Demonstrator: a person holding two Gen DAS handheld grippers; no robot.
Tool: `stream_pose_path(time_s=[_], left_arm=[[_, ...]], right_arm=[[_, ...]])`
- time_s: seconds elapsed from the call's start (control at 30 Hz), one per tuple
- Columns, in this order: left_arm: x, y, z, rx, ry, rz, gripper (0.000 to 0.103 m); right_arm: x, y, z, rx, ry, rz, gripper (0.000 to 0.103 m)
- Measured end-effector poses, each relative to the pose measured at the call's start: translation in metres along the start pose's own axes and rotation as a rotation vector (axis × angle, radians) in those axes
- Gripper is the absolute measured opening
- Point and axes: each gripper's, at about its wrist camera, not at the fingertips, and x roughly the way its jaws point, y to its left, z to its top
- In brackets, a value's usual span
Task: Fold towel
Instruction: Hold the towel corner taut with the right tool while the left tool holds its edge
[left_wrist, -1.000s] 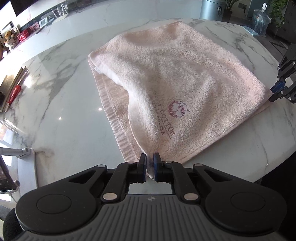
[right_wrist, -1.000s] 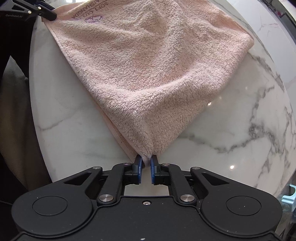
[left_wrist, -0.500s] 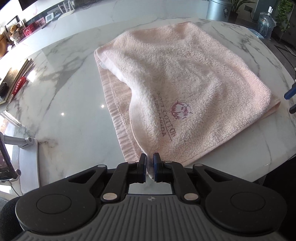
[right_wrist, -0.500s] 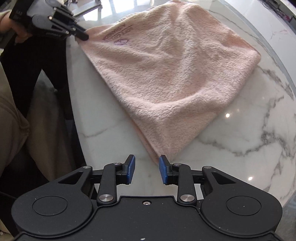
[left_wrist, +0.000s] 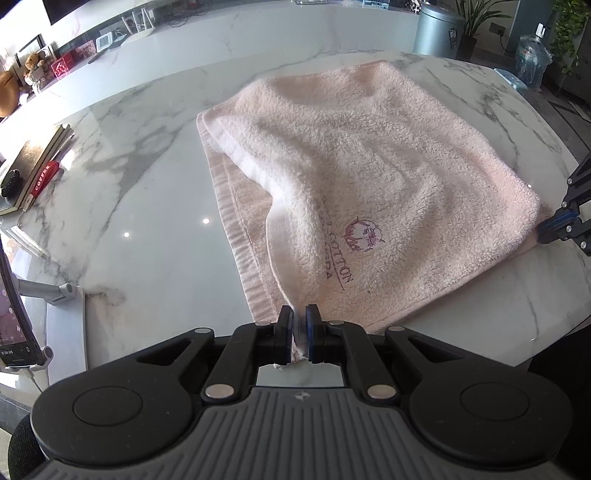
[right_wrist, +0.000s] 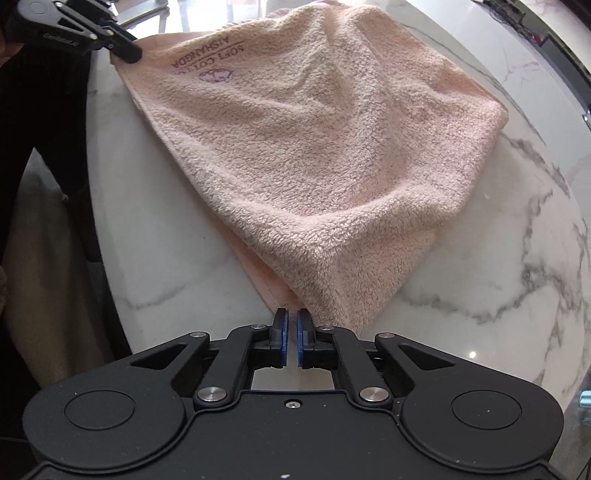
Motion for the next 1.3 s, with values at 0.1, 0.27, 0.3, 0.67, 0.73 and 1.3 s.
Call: stream_pose_path(time_s=[0.1, 0.27, 0.3, 0.67, 0.73, 1.3], left_arm=[[-0.001, 0.007, -0.001, -0.027, -0.004, 0.027, 0.006], [-0.004, 0.02, -0.006, -0.082, 0.014, 0.037, 0.006], [-0.002, 0.023, -0.008, -0.1, 0.027, 0.013, 0.006], [0.024, 0.017, -0.015, -0.075, 0.08, 0.015, 0.006], [0.024, 0.014, -0.015, -0.05, 0.079, 0.028, 0.006], [0.024, 0.013, -0.016, -0.035, 0.078, 0.025, 0.006]], right_arm=[[0.002, -0.003, 0.0, 0.032, 0.01, 0.004, 0.002], [0.003, -0.002, 0.0, 0.034, 0.022, -0.008, 0.002], [0.003, -0.003, 0.001, 0.034, 0.022, -0.007, 0.002], [0.006, -0.018, -0.004, 0.116, 0.033, 0.018, 0.002], [0.004, -0.016, -0.004, 0.091, 0.055, 0.026, 0.003], [-0.016, -0.053, 0.016, 0.004, 0.011, -0.024, 0.004]])
